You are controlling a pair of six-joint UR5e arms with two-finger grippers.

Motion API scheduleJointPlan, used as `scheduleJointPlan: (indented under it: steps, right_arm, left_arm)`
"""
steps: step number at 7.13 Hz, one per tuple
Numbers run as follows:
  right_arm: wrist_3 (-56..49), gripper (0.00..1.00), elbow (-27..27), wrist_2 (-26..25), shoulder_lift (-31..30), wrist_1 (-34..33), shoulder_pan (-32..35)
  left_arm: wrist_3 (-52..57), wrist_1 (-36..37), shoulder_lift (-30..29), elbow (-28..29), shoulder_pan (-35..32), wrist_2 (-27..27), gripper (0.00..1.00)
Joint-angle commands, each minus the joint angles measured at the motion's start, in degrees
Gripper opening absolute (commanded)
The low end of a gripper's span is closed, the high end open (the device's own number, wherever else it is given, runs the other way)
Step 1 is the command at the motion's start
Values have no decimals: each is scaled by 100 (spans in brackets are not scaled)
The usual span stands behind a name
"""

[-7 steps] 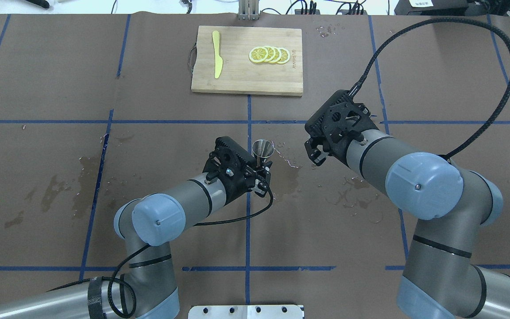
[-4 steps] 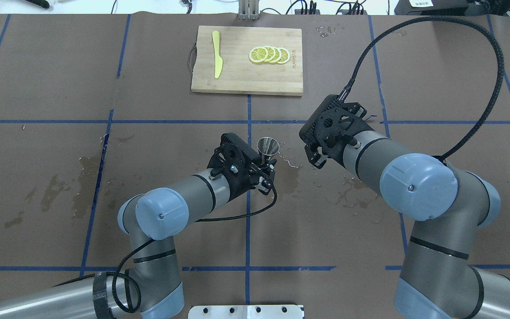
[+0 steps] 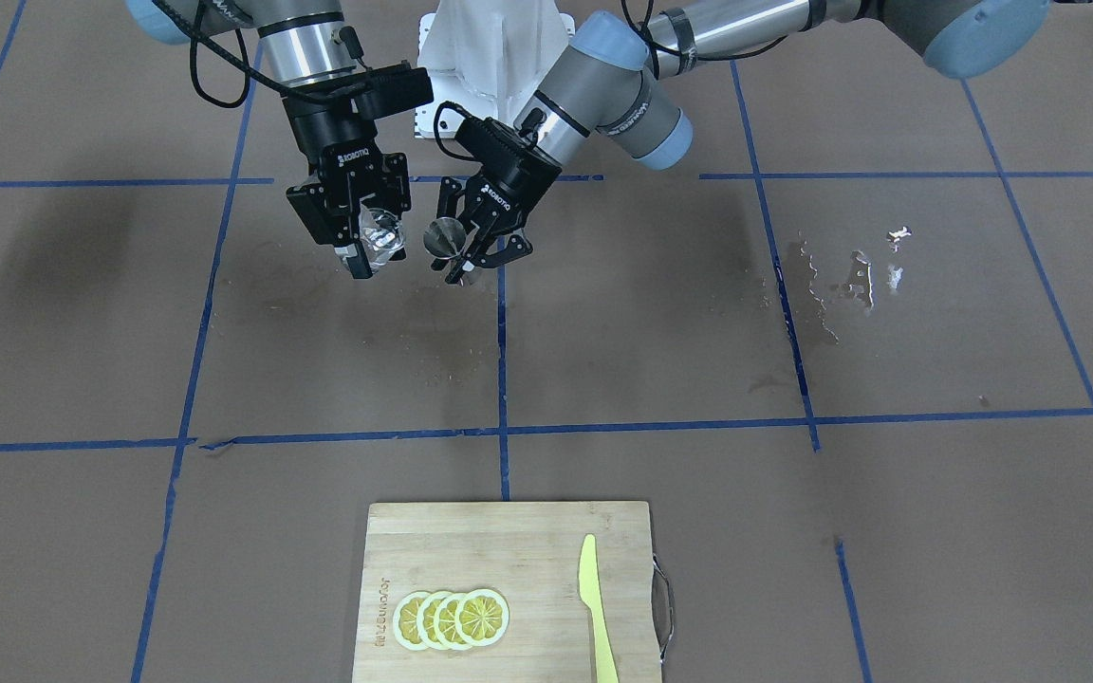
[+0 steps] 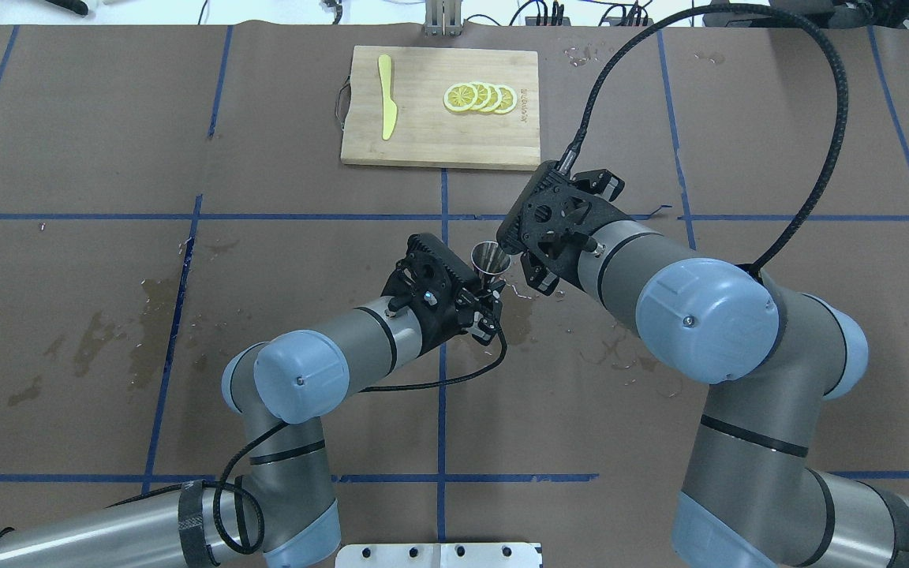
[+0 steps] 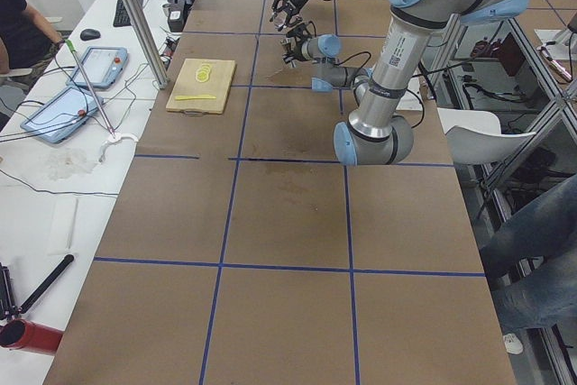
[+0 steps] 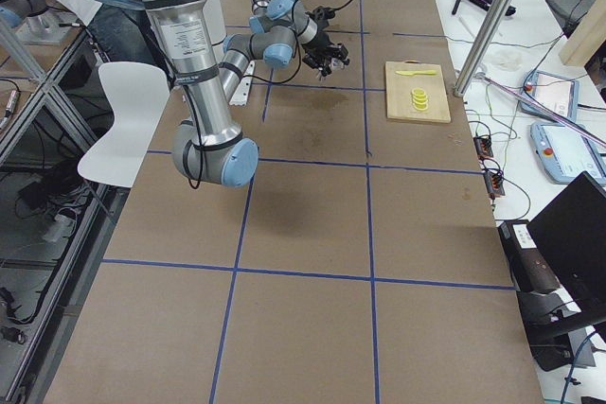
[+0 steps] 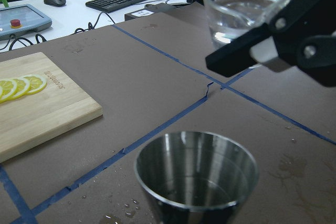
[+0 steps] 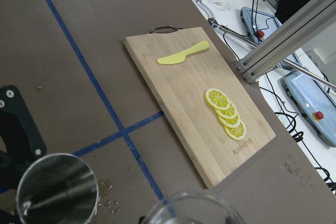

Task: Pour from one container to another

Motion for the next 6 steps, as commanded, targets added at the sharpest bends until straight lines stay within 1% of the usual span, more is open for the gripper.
scheduleJointPlan:
  steps: [1, 3, 5, 6]
  right_arm:
    - [-344, 0, -8, -8, 20, -30, 5]
    - [-591, 0, -17, -26, 54, -73, -4]
    - [-996, 0, -8, -157, 457, -537, -4]
    - [-1023, 0, -8, -218, 511, -601, -4]
  left_arm:
    - [49, 0, -54, 25, 0, -1, 0]
    - [58, 0, -54, 34, 0, 8, 0]
    - [58, 0, -54, 60, 0, 8, 0]
    - [58, 0, -54, 60, 0, 8, 0]
